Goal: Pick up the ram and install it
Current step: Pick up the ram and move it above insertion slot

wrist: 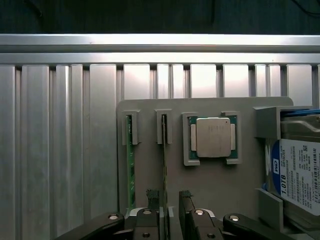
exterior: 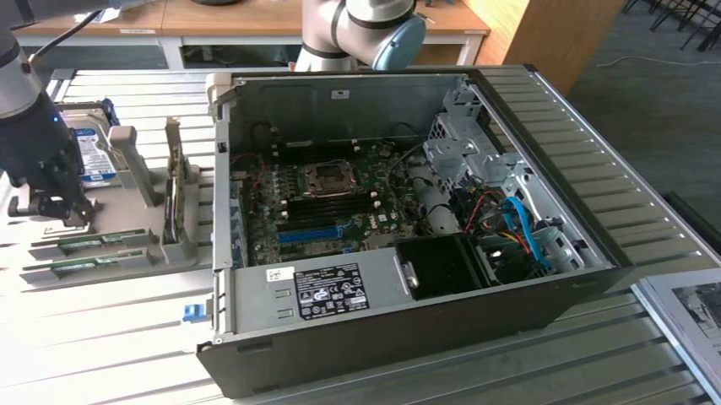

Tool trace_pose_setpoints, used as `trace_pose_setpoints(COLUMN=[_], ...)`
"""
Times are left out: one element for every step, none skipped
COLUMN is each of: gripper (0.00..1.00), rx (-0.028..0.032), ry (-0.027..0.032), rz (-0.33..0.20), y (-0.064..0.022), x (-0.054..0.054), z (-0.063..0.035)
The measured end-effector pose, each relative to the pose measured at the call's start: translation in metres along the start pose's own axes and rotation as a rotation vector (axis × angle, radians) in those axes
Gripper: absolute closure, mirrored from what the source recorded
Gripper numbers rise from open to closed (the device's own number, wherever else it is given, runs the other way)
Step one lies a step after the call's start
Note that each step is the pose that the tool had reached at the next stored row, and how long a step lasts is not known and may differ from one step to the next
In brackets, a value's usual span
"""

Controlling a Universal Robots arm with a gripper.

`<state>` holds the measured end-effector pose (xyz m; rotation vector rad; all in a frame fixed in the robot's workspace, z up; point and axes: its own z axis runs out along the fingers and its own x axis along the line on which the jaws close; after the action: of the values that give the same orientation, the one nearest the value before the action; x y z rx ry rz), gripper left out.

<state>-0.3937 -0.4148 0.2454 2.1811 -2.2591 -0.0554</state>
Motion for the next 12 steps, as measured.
trace_pose_setpoints(gripper=[0.71, 0.71, 0.71, 0.71, 0.71, 0.71, 0.71, 0.71, 0.71, 0.71, 0.71, 0.71], rx=[-0.0001, 0.0, -0.0001, -0.0001, -0.0001, 0.0, 0.0, -0.0001, -0.0002, -0.0001, -0.0002, -0.0003], ry=[0.0003, 0.0006, 0.0009, 0.0012, 0.0017, 0.0022, 0.0028, 0.0034, 0.004, 0.0046, 0.0052, 0.0057], rz=[0.0, 0.0, 0.0, 0.0, 0.0, 0.0, 0.0, 0.0, 0.0, 0.0, 0.0, 0.0], y=[0.0, 0.0, -0.0001, -0.0001, -0.0001, -0.0001, -0.0002, -0.0002, -0.0002, -0.0003, -0.0003, -0.0003], x=[0.001, 0.001, 0.002, 0.003, 0.004, 0.005, 0.006, 0.007, 0.008, 0.009, 0.01, 0.011], z=[-0.0001, -0.0001, -0.0001, -0.0002, -0.0002, -0.0002, -0.0002, -0.0002, -0.0003, -0.0003, -0.0003, -0.0003])
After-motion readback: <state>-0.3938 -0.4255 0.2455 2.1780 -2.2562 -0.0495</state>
